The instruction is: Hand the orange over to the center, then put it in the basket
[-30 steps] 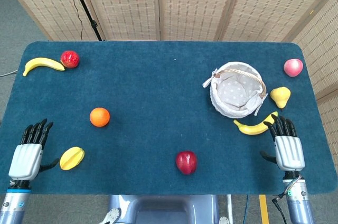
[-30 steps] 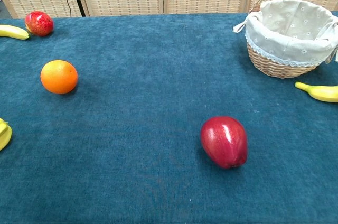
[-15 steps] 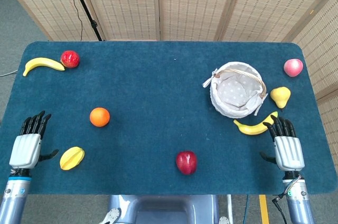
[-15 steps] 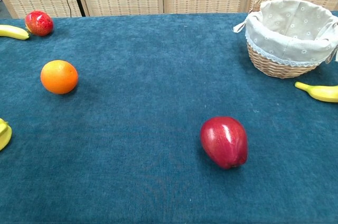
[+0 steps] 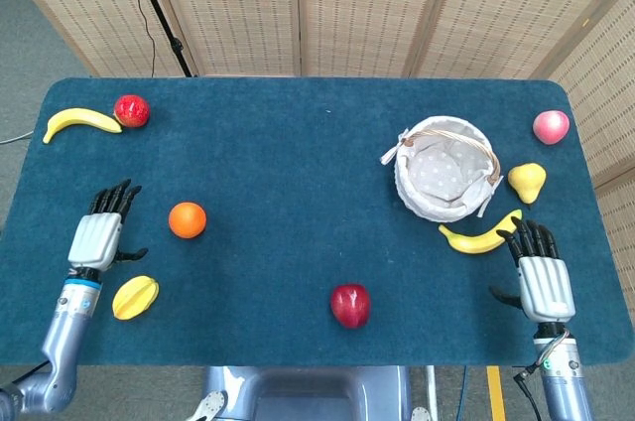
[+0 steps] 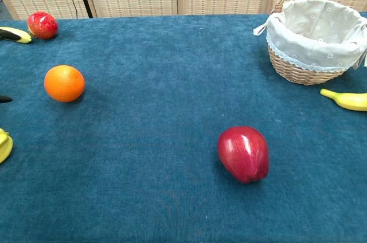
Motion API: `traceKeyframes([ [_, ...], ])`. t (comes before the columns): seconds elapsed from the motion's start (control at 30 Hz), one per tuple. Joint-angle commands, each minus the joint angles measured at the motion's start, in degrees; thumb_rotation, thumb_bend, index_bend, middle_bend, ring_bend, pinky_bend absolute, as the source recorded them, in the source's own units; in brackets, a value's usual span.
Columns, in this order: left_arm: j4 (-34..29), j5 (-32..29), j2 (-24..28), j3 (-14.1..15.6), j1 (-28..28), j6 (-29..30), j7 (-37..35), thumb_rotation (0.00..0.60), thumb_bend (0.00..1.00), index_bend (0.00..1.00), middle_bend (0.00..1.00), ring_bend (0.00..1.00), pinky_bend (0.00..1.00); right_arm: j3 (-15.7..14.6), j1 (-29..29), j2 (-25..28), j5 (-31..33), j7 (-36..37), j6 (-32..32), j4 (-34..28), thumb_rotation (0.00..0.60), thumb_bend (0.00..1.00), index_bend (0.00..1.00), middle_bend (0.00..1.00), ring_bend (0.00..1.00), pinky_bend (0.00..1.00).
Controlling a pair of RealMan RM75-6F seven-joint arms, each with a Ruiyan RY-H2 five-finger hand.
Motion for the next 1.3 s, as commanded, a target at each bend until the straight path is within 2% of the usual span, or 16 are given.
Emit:
traceKeyframes([
  [0.03, 3.3, -0.8, -3.1, -0.7, -2.4, -1.9, -1.1, 0.600, 0.11, 0.12, 0.01, 0.00, 0.00, 0.0, 0.0, 0.1, -0.1, 0.2, 0.0, -0.1, 0.600, 0.00, 0.20, 0.09, 0.04, 0.06],
  [0.63, 13.0, -0.5, -12.5, -0.1, -7.9, -4.6, -3.3, 0.600, 0.11, 0.20, 0.06, 0.04, 0.02, -0.3, -0.2, 0.6, -0.6, 1.8, -0.1, -0.6, 0.600, 0.00, 0.20, 0.09, 0.04, 0.06],
  [0.73, 14.4, -0.3, -13.5, 0.2, -7.9, -4.5, -4.0, 0.600, 0.12, 0.26, 0.12, 0.09, 0.11, -0.3, -0.2, 0.6, -0.6, 2.0, -0.1, -0.7, 0.600, 0.00, 0.20, 0.09, 0.04, 0.06],
  [0.9, 18.1, -0.2, -16.2, 0.7, -7.6, -3.4, -5.1, 0.600, 0.21, 0.54, 0.39, 0.30, 0.32, -0.3, -0.2, 0.7, -0.7, 2.2, -0.1, -0.8, 0.600, 0.00, 0.20, 0.09, 0.04, 0.06],
  [1.0, 21.1, -0.3, -18.2, 0.9, -7.5, -2.7, -5.4, 0.600, 0.26, 0.64, 0.49, 0.38, 0.43, -0.4, -0.2, 0.8, -0.8, 2.5, -0.2, -0.9, 0.600, 0.00, 0.20, 0.09, 0.04, 0.06],
  [1.1, 23.7, 0.0, -20.1, 0.5, -7.3, -0.9, -6.1, 0.600, 0.29, 0.68, 0.54, 0.41, 0.48, -0.4, -0.2, 0.9, -0.7, 2.7, -0.3, -1.0, 0.600, 0.00, 0.20, 0.09, 0.04, 0.06],
  [1.3, 23.7, 1.3, -20.1, -0.5, -7.8, 1.8, -7.7, 0.600, 0.30, 0.68, 0.55, 0.42, 0.49, -0.5, -0.2, 1.0, -0.8, 2.9, -0.6, -1.2, 0.600, 0.00, 0.20, 0.09, 0.04, 0.06],
])
